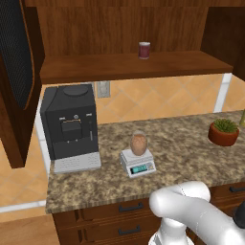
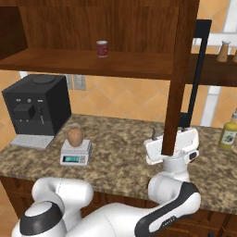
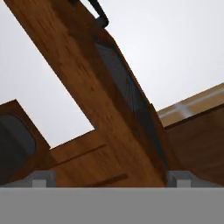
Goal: Pick the honey bottle and place it on the digital scale for weighing, and close the cabinet.
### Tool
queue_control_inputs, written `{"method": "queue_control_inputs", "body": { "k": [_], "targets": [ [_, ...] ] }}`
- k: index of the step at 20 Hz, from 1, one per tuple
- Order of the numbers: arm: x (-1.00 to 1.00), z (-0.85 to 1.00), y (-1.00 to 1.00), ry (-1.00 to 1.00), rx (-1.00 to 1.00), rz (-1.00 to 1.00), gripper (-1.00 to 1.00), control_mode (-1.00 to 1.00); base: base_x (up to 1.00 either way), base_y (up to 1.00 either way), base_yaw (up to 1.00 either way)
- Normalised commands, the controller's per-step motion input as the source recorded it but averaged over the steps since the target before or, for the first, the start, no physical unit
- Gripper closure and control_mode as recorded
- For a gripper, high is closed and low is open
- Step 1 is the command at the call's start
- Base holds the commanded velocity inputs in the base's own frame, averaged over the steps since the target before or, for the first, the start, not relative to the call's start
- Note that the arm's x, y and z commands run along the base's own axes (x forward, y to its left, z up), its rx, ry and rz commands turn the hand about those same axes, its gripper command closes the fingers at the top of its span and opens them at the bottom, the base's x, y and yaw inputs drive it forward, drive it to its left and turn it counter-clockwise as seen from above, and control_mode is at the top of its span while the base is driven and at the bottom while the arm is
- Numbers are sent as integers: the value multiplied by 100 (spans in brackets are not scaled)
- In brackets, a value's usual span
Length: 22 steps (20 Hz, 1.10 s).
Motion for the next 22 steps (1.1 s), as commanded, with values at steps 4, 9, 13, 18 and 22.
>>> {"method": "queue_control_inputs", "body": {
  "k": [4,9,13,18,22],
  "targets": [
    [-7,10,-74,18,5,0,-100,-100,0,0,0],
    [0,-15,-61,13,0,0,-100,-100,0,0,0],
    [1,10,-69,16,2,0,-100,-100,0,0,0],
    [-11,61,-13,7,-1,0,-100,-100,0,0,0],
    [-10,81,79,-2,-16,0,-100,-100,0,0,0]
  ]
}}
